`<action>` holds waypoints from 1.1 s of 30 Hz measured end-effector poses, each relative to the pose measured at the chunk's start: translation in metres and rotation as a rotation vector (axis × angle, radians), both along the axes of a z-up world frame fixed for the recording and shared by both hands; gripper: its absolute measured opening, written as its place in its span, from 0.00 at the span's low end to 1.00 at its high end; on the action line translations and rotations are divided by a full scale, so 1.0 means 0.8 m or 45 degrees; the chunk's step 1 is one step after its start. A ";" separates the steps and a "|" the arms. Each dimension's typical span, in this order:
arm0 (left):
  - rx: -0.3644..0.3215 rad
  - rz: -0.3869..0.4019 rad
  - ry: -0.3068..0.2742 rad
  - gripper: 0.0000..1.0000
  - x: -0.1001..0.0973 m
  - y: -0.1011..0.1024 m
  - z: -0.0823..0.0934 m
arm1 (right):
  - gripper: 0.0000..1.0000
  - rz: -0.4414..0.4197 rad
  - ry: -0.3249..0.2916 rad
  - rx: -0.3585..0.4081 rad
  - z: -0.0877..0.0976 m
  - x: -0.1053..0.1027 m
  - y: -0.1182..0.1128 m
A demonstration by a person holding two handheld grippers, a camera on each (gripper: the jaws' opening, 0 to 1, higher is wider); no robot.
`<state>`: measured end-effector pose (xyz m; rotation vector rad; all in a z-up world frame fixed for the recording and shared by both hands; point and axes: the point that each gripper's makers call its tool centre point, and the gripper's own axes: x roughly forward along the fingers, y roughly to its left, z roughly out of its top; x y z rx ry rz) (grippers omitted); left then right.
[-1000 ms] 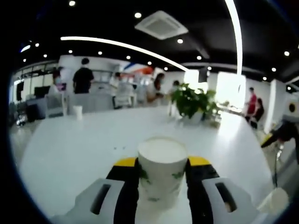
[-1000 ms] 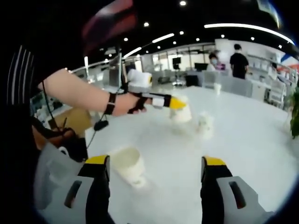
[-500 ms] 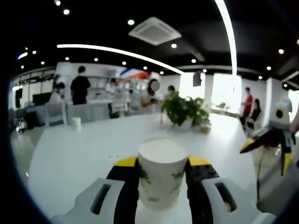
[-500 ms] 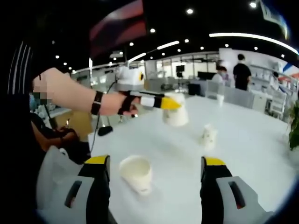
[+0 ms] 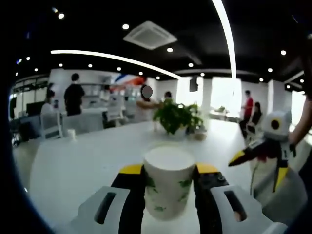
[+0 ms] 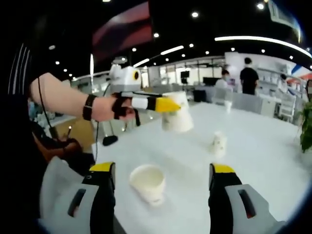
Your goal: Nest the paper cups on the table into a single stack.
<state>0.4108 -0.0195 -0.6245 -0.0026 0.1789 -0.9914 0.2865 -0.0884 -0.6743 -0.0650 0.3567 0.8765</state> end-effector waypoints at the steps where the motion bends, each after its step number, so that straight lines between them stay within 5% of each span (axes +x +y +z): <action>1: -0.003 -0.007 0.003 0.36 -0.003 -0.002 0.001 | 0.76 -0.002 0.002 0.002 0.000 0.000 0.000; 24: -0.040 -0.222 -0.016 0.36 -0.071 -0.049 0.020 | 0.71 -0.029 0.114 0.188 0.000 0.003 -0.012; 33: -0.032 -0.287 -0.030 0.36 -0.091 -0.057 0.026 | 0.58 -0.071 0.224 0.413 0.008 0.012 -0.020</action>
